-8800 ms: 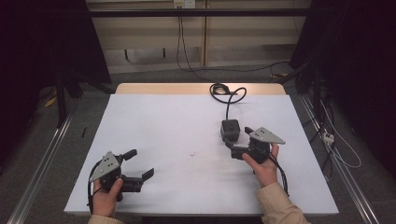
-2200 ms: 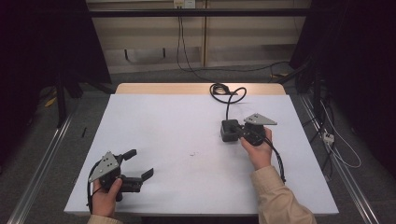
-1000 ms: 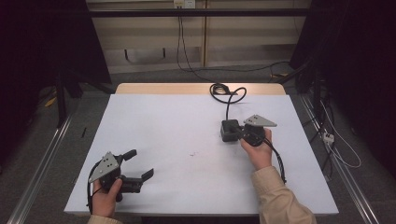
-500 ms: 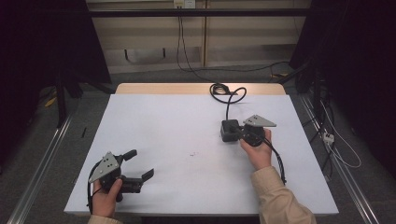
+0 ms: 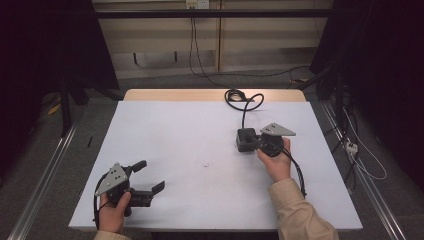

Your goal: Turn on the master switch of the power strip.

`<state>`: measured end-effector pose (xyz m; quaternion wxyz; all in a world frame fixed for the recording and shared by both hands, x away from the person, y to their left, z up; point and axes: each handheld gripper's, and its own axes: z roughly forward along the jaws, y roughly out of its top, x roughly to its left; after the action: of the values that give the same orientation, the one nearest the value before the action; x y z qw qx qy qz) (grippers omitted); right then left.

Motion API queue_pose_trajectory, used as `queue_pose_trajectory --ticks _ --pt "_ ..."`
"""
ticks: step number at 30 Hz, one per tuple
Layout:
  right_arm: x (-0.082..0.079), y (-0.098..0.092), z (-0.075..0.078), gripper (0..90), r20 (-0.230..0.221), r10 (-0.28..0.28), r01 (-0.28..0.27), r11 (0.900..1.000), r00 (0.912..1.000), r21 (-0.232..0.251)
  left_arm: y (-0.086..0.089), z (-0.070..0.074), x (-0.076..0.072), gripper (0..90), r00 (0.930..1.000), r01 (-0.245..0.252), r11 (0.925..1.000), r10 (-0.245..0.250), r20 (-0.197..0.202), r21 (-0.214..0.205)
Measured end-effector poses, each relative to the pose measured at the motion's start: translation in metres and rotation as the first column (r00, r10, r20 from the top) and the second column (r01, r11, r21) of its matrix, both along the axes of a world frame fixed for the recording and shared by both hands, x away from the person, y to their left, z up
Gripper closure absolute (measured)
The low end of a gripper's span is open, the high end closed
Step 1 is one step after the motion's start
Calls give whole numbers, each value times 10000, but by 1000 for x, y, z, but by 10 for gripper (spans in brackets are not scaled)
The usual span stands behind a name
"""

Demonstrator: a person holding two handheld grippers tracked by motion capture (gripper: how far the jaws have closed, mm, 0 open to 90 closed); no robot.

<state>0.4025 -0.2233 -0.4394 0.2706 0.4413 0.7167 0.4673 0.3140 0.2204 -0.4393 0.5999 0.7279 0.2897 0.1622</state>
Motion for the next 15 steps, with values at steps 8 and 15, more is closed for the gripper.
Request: queue_pose_trajectory --ticks 8,15 --pt "0 0 0 900 -28 -25 25 10000 10000 4 0 0 -1 24 10000 -43 10000 43 -14 -4" --pt "0 1 0 900 -4 -24 24 10000 10000 -55 0 0 -1 24 10000 -57 10000 57 35 9"
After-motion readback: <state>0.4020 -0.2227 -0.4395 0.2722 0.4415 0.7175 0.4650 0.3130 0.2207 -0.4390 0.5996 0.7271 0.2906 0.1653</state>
